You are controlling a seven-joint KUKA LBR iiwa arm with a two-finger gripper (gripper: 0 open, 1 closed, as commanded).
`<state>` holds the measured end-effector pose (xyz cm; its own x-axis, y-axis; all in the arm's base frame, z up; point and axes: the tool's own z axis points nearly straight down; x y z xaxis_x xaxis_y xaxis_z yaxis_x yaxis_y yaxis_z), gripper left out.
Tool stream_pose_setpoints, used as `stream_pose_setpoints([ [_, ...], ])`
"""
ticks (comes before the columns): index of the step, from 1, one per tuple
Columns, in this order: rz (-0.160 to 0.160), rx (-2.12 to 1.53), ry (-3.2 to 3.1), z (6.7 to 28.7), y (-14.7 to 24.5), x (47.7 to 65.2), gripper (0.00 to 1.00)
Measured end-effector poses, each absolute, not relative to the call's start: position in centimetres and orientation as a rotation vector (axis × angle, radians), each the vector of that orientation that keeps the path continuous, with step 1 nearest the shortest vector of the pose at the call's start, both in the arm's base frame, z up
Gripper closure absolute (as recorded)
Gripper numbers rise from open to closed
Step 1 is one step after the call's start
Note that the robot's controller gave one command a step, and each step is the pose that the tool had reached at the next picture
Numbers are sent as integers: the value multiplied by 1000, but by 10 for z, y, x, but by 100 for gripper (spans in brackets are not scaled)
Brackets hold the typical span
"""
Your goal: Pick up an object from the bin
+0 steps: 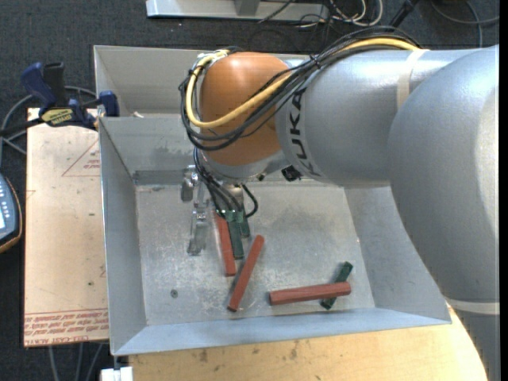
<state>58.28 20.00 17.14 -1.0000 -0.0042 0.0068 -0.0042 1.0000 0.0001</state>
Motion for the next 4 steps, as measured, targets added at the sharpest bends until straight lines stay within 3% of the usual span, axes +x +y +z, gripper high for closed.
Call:
stream_pose_setpoints([
  [1,5,97,-3140,178,111,571,0],
  [2,-1,656,-3068,95,83,581,0],
  [3,-1,1480,-2771,73,135,623,0],
  [4,0,1482,-2778,77,136,625,100],
])
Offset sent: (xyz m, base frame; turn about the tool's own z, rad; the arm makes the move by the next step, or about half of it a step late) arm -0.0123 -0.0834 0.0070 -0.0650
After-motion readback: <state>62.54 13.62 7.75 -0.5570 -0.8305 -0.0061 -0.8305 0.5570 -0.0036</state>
